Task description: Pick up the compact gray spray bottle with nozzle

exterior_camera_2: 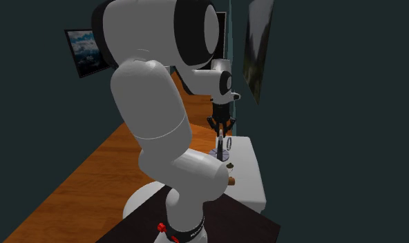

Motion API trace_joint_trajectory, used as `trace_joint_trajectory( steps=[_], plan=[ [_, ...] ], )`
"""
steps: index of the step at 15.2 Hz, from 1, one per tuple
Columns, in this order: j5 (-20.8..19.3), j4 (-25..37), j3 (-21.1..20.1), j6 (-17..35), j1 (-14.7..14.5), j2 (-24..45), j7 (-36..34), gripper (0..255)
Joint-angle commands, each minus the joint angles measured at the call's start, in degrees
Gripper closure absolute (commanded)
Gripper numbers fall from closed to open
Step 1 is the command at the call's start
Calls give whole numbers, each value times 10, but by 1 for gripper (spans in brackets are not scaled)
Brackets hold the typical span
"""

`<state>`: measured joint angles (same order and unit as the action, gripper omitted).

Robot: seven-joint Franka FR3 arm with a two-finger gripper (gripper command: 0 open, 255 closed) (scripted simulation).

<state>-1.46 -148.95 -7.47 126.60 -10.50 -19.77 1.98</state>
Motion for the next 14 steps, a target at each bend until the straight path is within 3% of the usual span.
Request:
trace_joint_trajectory(
  steps=[1, 7, 14],
  plan=[
    [0, 0, 0, 0, 0, 0, 0, 255],
    [0, 0, 0, 0, 0, 0, 0, 255],
    [4, 31, 3, -62, -2, -31, 6, 255]
  ],
)
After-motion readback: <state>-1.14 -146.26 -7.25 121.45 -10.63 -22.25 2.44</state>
